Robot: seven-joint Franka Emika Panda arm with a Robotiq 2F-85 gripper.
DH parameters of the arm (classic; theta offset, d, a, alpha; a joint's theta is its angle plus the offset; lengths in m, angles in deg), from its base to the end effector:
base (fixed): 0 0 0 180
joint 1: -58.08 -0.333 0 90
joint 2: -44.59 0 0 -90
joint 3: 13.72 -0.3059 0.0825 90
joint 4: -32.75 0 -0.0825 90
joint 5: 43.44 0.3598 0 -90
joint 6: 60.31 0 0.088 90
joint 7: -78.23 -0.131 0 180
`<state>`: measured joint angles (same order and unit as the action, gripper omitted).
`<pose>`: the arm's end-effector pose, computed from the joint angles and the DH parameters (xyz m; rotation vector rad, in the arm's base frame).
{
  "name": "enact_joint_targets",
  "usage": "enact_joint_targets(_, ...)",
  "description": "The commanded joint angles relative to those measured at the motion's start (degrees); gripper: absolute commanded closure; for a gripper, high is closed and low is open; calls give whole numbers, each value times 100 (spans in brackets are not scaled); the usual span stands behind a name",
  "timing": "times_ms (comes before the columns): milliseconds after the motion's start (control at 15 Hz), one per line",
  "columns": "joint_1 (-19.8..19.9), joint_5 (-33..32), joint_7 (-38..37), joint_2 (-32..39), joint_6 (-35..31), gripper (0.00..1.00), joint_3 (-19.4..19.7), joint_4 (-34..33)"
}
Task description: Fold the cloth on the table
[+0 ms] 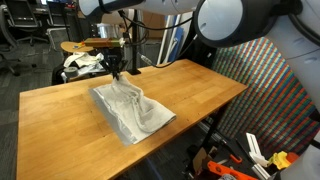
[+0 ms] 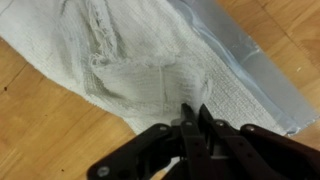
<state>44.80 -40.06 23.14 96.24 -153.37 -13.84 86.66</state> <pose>0.6963 0.1730 0.2943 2.8458 -1.1003 -0.3280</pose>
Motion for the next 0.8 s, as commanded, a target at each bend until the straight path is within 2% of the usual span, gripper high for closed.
enact_joint_targets(0,15,347,-720,262,-187,90,-39,-530)
enact_joint_targets(267,-131,262,-1420,381,-748,90,70,-674)
enact_joint_targets(467,-238,96,-1929,588,-746,90,127,-942)
enact_joint_targets(533,-251,74,-2006,636,-627,91,110,-1013)
enact_joint_targets(600,-158,166,-1717,370,-743,90,41,-519)
enact_joint_targets(733,-203,142,-1848,462,-741,90,44,-611)
